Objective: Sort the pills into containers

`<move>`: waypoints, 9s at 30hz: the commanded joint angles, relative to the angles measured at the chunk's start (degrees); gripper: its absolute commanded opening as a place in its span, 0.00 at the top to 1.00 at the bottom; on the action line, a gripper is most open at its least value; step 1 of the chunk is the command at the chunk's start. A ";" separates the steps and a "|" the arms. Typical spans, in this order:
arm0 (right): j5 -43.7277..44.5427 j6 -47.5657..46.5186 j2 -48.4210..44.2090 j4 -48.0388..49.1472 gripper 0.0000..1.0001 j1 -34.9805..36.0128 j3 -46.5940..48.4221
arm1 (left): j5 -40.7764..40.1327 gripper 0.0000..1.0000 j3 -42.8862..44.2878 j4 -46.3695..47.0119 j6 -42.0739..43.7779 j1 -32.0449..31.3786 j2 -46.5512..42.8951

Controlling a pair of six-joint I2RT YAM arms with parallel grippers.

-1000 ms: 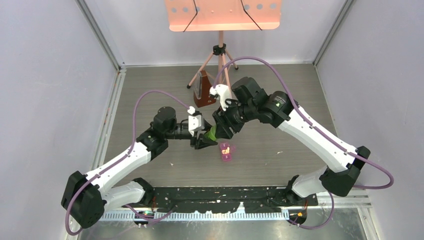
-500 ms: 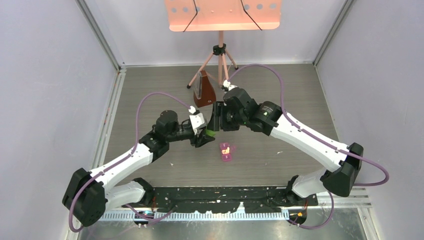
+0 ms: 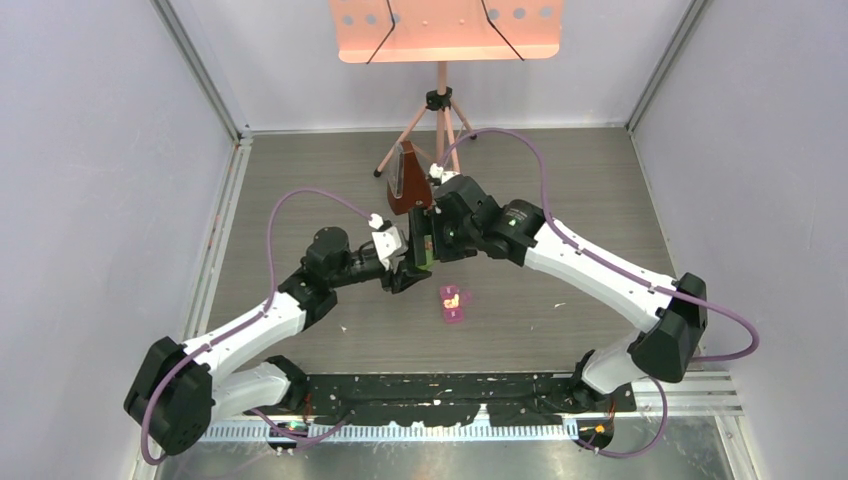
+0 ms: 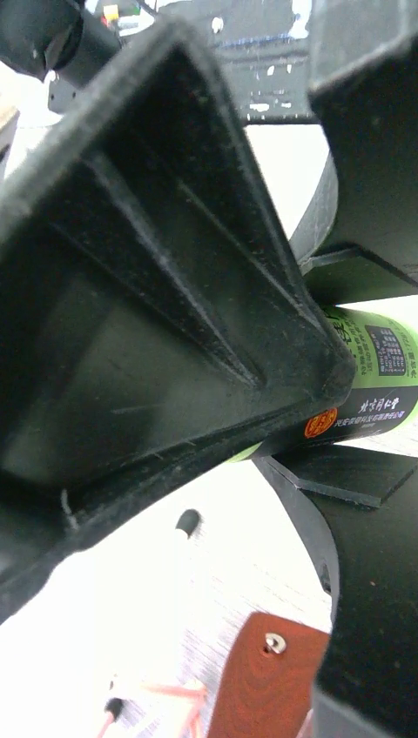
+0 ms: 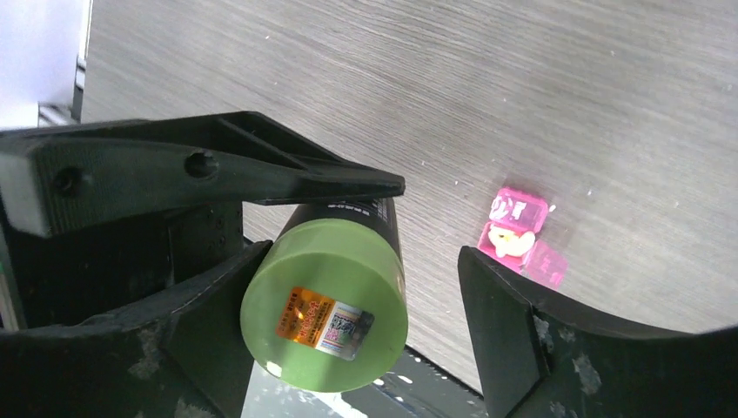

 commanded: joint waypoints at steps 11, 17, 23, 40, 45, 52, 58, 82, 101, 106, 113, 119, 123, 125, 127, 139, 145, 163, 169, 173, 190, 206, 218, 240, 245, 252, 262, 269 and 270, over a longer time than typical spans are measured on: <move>-20.93 -26.76 -5.63 -5.04 0.15 -2.96 8.24 | 12.64 1.00 2.12 1.69 -0.85 1.32 -1.82; -22.97 -34.53 -3.52 -11.52 0.18 -2.97 11.44 | 15.41 1.00 3.81 -0.90 -0.63 1.36 -2.80; -20.10 -39.67 -2.52 -13.94 0.17 -2.97 13.84 | 16.64 1.00 4.01 -1.11 -0.62 1.38 -2.92; -22.34 -38.58 -2.34 -8.48 0.39 -2.79 8.67 | 16.96 1.00 4.37 -0.69 -0.69 1.45 -2.91; -20.60 -35.36 -2.12 -7.48 0.54 -2.81 8.96 | 16.68 1.00 4.32 -0.86 -0.67 1.50 -2.91; -16.58 -17.54 0.51 -7.26 0.77 -2.79 9.42 | 9.95 1.00 4.72 -1.65 -0.13 1.45 -2.03; -4.54 1.82 1.47 -3.20 0.83 0.11 4.60 | 3.79 1.00 5.48 -1.92 0.38 1.49 -0.18; -10.71 -5.75 -14.27 14.85 0.06 -4.86 -5.82 | 3.43 1.00 1.09 -2.28 -0.12 1.59 -3.42; -22.54 -28.51 -6.89 1.50 0.06 -5.25 3.98 | 8.91 1.00 1.73 -2.21 -1.55 1.63 -6.07; -27.68 -31.80 -5.76 0.50 0.08 -5.25 4.23 | 13.34 1.00 2.64 -4.19 -0.83 1.71 -6.26; -31.26 -38.11 -5.19 -3.27 0.12 -5.07 5.74 | 16.81 1.00 6.07 -13.66 4.11 1.71 -5.56; -32.63 -44.16 -4.13 -7.66 0.14 -4.51 7.94 | 17.68 1.00 8.44 -18.20 6.88 1.80 -4.93; -30.38 -45.15 -2.75 -8.95 0.18 -2.96 9.05 | 18.01 1.00 9.66 -20.09 7.81 1.81 -4.12; -27.79 -44.18 -2.26 -8.14 0.23 -2.52 9.11 | 18.03 1.00 10.00 -20.64 7.92 1.82 -3.97; -26.15 -42.58 -1.92 -6.95 0.33 -2.47 9.16 | 18.11 1.00 10.15 -20.87 8.11 1.80 -3.84; -12.10 -20.87 -3.55 -0.65 0.94 -0.55 5.72 | 8.98 1.00 10.05 -20.15 7.82 1.91 -3.85; 4.72 2.00 -4.57 0.13 0.95 0.32 0.36 | 2.14 1.00 9.19 -17.42 7.24 1.89 -3.48; -14.56 -18.63 -4.44 5.93 0.14 -2.78 0.38 | 5.17 1.00 9.45 -24.53 11.45 1.92 -4.31; -19.15 -31.23 -4.91 1.15 0.13 -2.80 2.22 | 10.57 1.00 9.78 -24.46 11.81 1.89 -4.64; -27.75 -35.36 -4.75 0.44 0.13 -2.79 2.68 | 12.14 1.00 9.84 -24.44 11.64 1.89 -4.70; -8.03 -8.14 -5.25 8.14 0.76 0.69 -2.56 | 7.00 1.00 10.81 -22.78 10.38 2.03 -2.35; -1.00 -6.33 -5.63 7.85 0.22 0.25 0.50 | 3.81 1.00 8.57 -19.05 7.54 1.98 -3.39; -22.94 -28.04 -9.75 4.70 0.13 -7.23 1.53 | 14.19 1.00 8.59 -16.41 6.62 2.72 -2.51; -25.87 -35.35 -7.01 2.66 0.21 -2.20 2.18 | 18.80 1.00 11.12 -20.22 7.95 3.30 -1.90; -20.78 -34.84 -7.40 4.66 0.34 -1.42 2.14 | 19.68 1.00 11.21 -21.25 8.61 3.55 -2.33; -20.35 -35.72 -5.91 2.98 0.38 -0.78 2.71 | 20.17 1.00 11.33 -21.31 8.56 3.90 -2.49; -13.30 -26.97 -4.49 4.24 0.81 -0.39 3.55 | 17.02 1.00 12.08 -21.43 8.68 4.53 -2.76; 5.67 -3.62 -1.76 -1.80 0.95 2.26 6.76 | 9.29 1.00 13.54 -23.07 9.77 4.55 -2.37; 7.78 -0.74 -1.51 -1.77 0.95 2.77 6.62 | 8.77 1.00 14.00 -23.50 9.98 4.58 -2.11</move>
